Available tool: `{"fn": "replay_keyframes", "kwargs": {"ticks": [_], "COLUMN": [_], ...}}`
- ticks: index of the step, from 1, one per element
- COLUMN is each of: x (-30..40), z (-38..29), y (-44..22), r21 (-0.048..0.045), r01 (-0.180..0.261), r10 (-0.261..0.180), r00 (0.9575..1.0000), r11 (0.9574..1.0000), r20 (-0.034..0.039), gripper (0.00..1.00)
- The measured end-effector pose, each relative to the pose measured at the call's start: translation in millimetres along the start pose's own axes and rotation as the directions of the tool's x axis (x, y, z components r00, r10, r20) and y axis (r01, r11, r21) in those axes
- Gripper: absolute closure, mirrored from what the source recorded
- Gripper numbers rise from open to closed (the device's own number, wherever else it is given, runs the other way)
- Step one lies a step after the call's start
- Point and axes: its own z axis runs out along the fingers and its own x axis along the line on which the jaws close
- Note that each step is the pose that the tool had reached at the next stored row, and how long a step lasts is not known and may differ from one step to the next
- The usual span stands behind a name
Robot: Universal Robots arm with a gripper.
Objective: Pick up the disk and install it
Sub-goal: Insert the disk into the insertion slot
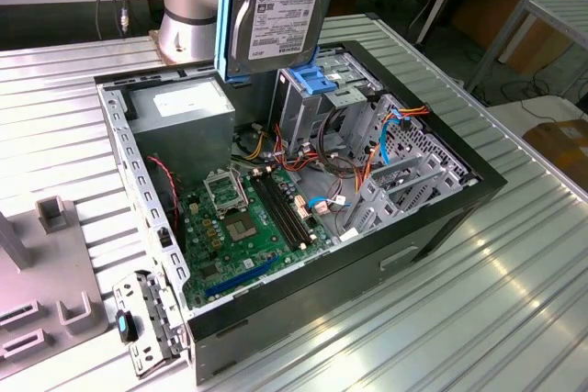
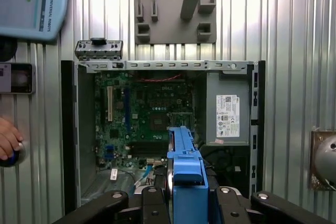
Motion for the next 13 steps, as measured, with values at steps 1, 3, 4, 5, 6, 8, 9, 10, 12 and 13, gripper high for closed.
{"fn": "replay_keyframes", "kwargs": {"ticks": [1,3,4,5,6,8,9,10,12,13], "x": [1.6,3.9,4.7,6.1,7.5,10.6,12.0,13.4,15.5,16.1], "z": [0.0,0.0,0.0,-0.1,-0.1,0.0,-0.1,0.0,-0.1,-0.1], "y": [0.0,0.0,0.0,0.0,0.0,-0.1,0.0,0.0,0.0,-0.1], "r21": [0.0001,0.0000,0.0001,0.0000,0.0000,0.0000,0.0000,0.0001,0.0000,0.0000], "r01": [0.000,0.000,0.000,0.000,0.000,0.000,0.000,0.000,0.000,0.000], "r10": [0.000,0.000,0.000,0.000,0.000,0.000,0.000,0.000,0.000,0.000], "r00": [1.0000,1.0000,1.0000,1.0000,1.0000,1.0000,1.0000,1.0000,1.0000,1.0000], "r11": [1.0000,1.0000,1.0000,1.0000,1.0000,1.0000,1.0000,1.0000,1.0000,1.0000], "r20": [0.0016,0.0024,0.0026,0.0028,0.0030,0.0041,0.0043,0.0044,0.0045,0.0045], "gripper": [0.63,0.63,0.63,0.63,0.63,0.63,0.63,0.63,0.63,0.63]}}
